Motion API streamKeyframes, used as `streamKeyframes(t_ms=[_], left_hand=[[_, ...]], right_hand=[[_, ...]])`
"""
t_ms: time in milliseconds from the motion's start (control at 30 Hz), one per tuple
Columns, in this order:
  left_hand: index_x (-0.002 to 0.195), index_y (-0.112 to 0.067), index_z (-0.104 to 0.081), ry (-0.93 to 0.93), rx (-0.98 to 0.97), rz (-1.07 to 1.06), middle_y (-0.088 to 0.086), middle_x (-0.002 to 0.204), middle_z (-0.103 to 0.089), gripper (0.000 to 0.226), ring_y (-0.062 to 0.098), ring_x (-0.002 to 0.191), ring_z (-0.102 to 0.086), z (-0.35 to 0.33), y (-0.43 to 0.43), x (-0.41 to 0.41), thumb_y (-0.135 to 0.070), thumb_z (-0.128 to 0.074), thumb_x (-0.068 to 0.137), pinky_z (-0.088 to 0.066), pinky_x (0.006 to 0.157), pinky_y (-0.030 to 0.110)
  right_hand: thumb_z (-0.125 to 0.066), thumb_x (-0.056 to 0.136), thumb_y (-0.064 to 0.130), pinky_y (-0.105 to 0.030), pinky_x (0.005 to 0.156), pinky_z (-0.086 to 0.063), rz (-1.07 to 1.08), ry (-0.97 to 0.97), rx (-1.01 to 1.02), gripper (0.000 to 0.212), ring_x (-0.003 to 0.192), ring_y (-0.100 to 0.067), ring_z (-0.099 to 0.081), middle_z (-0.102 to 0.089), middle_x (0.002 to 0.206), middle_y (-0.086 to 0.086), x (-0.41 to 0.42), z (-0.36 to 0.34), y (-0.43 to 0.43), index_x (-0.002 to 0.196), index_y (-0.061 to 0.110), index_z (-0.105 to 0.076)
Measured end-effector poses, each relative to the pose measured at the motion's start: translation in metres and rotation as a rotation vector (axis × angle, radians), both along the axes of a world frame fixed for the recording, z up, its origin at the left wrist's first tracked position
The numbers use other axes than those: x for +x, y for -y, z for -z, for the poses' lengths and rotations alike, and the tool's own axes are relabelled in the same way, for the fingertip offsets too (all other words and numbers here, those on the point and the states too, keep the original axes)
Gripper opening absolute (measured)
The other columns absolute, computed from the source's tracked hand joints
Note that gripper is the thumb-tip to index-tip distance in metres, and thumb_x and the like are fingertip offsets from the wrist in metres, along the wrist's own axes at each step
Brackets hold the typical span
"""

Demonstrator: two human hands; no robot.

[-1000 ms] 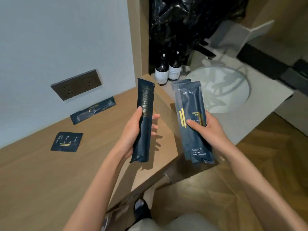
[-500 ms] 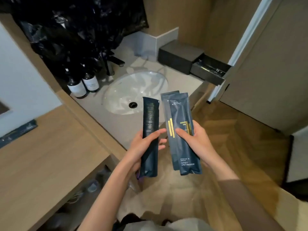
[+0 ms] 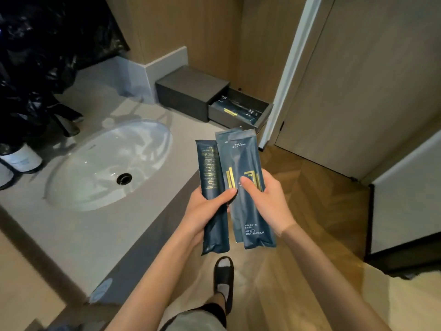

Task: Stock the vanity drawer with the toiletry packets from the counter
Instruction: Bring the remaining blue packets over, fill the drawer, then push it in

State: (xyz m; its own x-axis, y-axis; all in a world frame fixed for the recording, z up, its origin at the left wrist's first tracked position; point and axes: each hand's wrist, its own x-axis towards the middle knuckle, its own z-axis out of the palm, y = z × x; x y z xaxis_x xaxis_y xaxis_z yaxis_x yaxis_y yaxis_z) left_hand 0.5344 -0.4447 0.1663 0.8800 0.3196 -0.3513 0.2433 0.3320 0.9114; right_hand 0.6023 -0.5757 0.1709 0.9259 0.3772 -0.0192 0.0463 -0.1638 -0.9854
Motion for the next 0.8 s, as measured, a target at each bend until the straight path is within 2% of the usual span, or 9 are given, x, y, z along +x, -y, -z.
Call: streamKeyframes(t_ms=[133,267,333,400,467,533,700,800], left_hand=[[0.104,-0.021,-0.066,0.019,0.014,0.011,-0.001,0.087,-0.074,0.036,0.013,0.074,-0.07,0.003,-0.002,0.075,-0.02,-0.081,0.072,-0.054,0.064,0.024],[0.109,-0.02,-0.065,0.029,0.005,-0.013,0.001,0.096,-0.075,0.041,0.018,0.086,-0.072,0.0,-0.007,0.149,-0.018,-0.081,0.071,-0.056,0.067,0.024],[0.108,-0.02,-0.065,0.03,0.003,-0.027,-0.001,0.094,-0.075,0.041,0.017,0.085,-0.072,-0.003,-0.009,0.184,-0.018,-0.082,0.07,-0.056,0.066,0.024],[0.105,-0.021,-0.066,0.03,0.015,-0.039,-0.001,0.092,-0.076,0.039,0.018,0.085,-0.072,-0.006,-0.01,0.215,-0.017,-0.083,0.069,-0.058,0.068,0.028],[0.102,-0.021,-0.067,0.027,0.027,-0.064,0.0,0.092,-0.076,0.038,0.019,0.085,-0.072,-0.008,-0.011,0.241,-0.016,-0.083,0.069,-0.059,0.072,0.031],[0.101,-0.021,-0.067,0.012,0.038,-0.108,-0.001,0.092,-0.076,0.038,0.016,0.084,-0.072,-0.007,-0.013,0.262,-0.017,-0.084,0.068,-0.058,0.071,0.03],[0.101,-0.02,-0.068,-0.007,0.061,-0.257,-0.006,0.089,-0.076,0.037,0.01,0.08,-0.072,-0.002,-0.017,0.306,-0.015,-0.083,0.068,-0.056,0.066,0.024],[0.103,-0.021,-0.068,-0.028,0.071,-0.384,-0.007,0.089,-0.076,0.039,0.009,0.08,-0.072,0.003,-0.015,0.328,-0.017,-0.084,0.067,-0.056,0.065,0.023]], right_hand=[[-0.058,0.094,0.023,-0.022,0.075,-0.056,-0.01,0.018,-0.035,0.011,0.09,-0.007,-0.068,-0.07,0.097,0.009,0.077,0.0,-0.001,0.1,0.033,-0.059],[-0.056,0.095,0.026,-0.035,0.086,-0.056,-0.042,0.034,-0.071,0.014,0.098,-0.011,-0.067,-0.069,0.103,0.008,0.154,-0.004,-0.007,0.107,0.033,-0.057],[-0.053,0.096,0.028,-0.034,0.088,-0.054,-0.067,0.057,-0.076,0.017,0.099,-0.009,-0.065,-0.068,0.105,0.009,0.19,-0.008,-0.01,0.114,0.029,-0.056],[-0.05,0.098,0.028,-0.022,0.084,-0.052,-0.096,0.073,-0.066,0.023,0.098,0.0,-0.063,-0.066,0.105,0.012,0.222,-0.013,-0.013,0.12,0.022,-0.053],[-0.047,0.099,0.028,-0.007,0.076,-0.046,-0.131,0.071,-0.05,0.023,0.094,0.009,-0.06,-0.063,0.101,0.019,0.248,-0.016,-0.016,0.121,0.023,-0.052],[-0.044,0.1,0.029,-0.003,0.074,-0.045,-0.163,0.064,-0.039,0.019,0.095,0.012,-0.059,-0.063,0.102,0.021,0.273,-0.015,-0.022,0.118,0.026,-0.052],[-0.042,0.101,0.033,-0.009,0.072,-0.047,-0.299,0.014,-0.028,0.021,0.091,0.008,-0.061,-0.063,0.105,0.012,0.335,-0.007,-0.039,0.115,0.021,-0.052],[-0.046,0.099,0.032,-0.013,0.072,-0.048,-0.446,-0.001,-0.046,0.026,0.089,0.01,-0.062,-0.062,0.105,0.014,0.372,-0.004,-0.046,0.121,0.019,-0.051]])
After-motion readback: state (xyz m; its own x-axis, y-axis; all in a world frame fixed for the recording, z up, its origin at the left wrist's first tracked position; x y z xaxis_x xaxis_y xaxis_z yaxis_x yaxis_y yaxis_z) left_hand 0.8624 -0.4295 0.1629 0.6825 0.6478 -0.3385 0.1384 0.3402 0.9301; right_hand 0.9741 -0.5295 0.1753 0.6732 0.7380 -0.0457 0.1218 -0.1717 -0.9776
